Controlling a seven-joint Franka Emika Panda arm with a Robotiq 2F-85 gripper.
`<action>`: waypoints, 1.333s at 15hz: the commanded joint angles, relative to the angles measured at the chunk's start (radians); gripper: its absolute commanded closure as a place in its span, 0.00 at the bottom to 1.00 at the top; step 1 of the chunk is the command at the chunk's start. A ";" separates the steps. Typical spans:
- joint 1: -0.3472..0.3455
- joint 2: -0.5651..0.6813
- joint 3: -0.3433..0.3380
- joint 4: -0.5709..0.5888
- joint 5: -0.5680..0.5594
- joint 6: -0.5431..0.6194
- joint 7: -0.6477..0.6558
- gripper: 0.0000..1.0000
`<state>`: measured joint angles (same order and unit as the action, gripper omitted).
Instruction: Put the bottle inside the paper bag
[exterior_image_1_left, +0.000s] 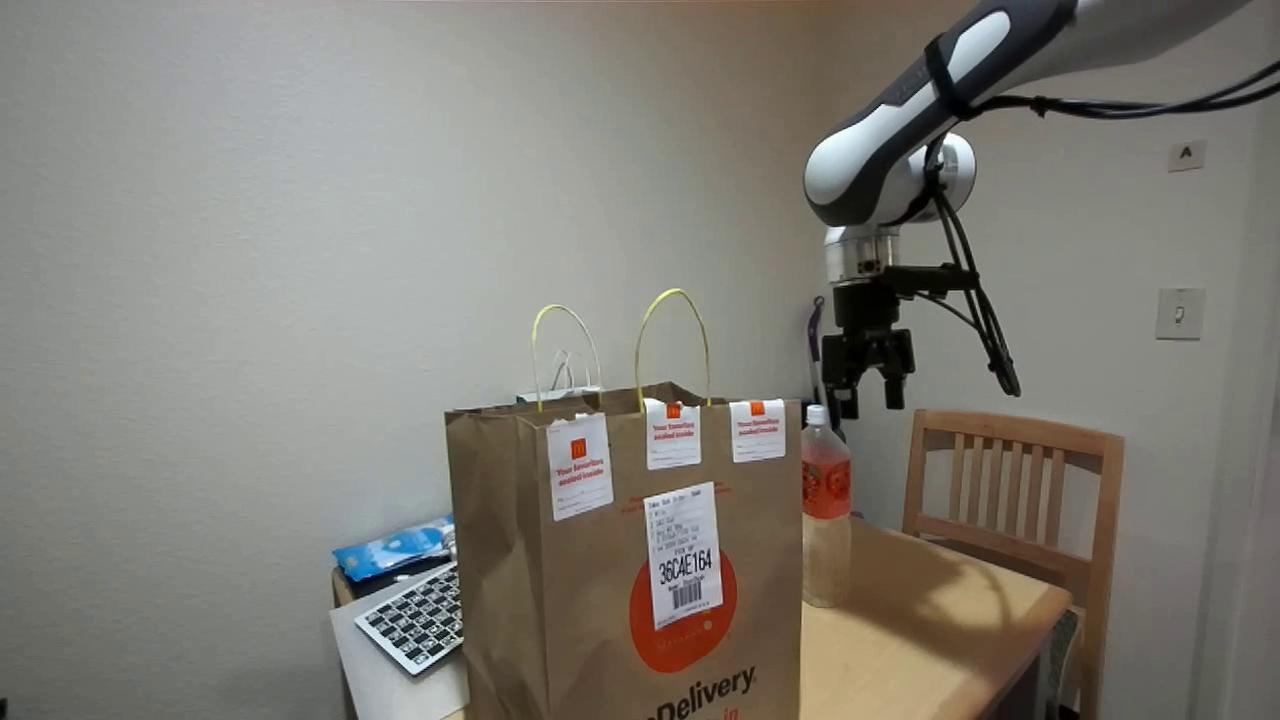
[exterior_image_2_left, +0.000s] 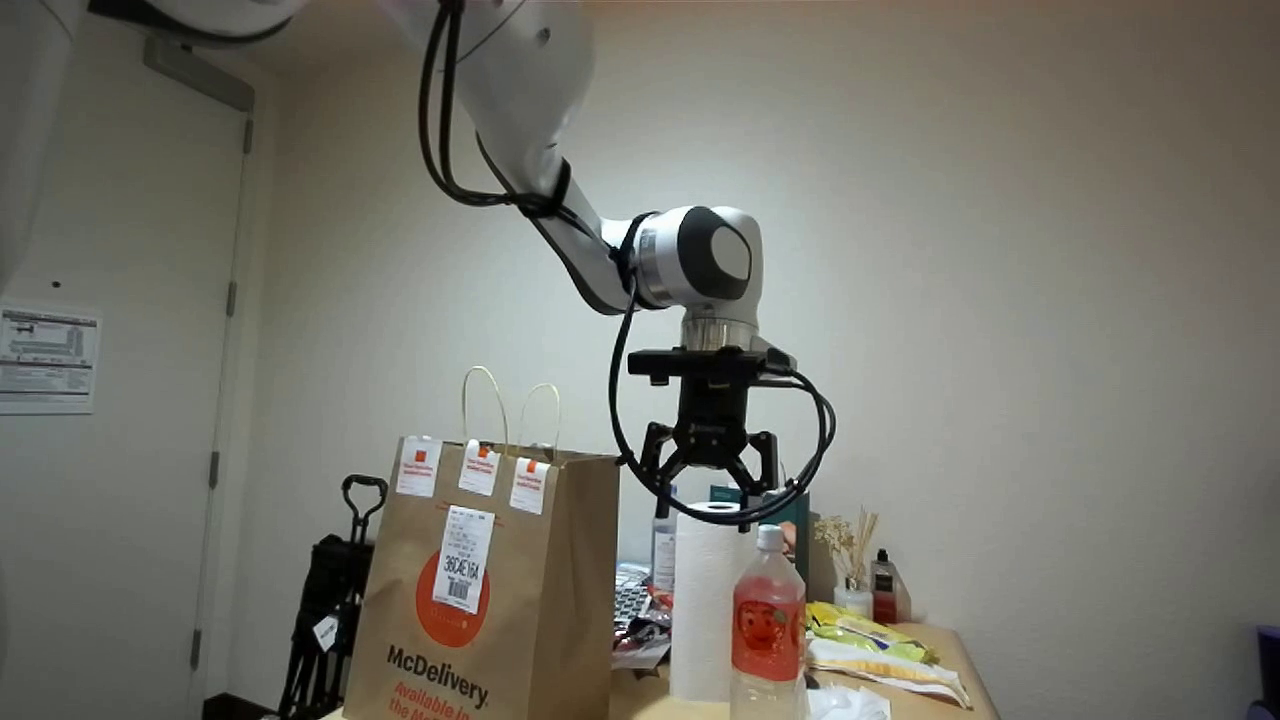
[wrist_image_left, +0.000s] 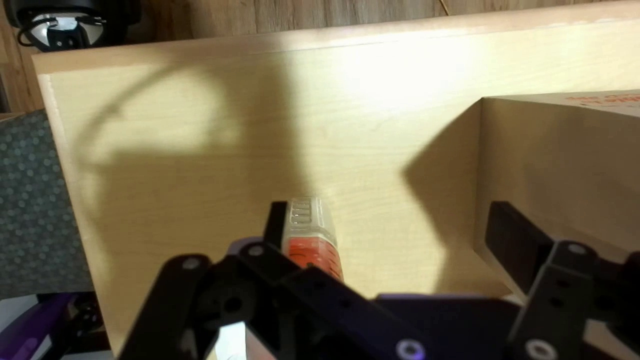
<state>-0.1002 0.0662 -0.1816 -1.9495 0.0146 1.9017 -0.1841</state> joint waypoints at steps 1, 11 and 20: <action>-0.018 -0.002 0.018 0.002 -0.001 -0.002 0.000 0.00; -0.084 0.263 0.022 0.269 0.014 0.023 -0.018 0.00; -0.105 0.306 0.048 0.305 0.034 0.038 -0.082 0.00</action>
<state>-0.1737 0.3327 -0.1576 -1.6861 0.0177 1.9290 -0.2020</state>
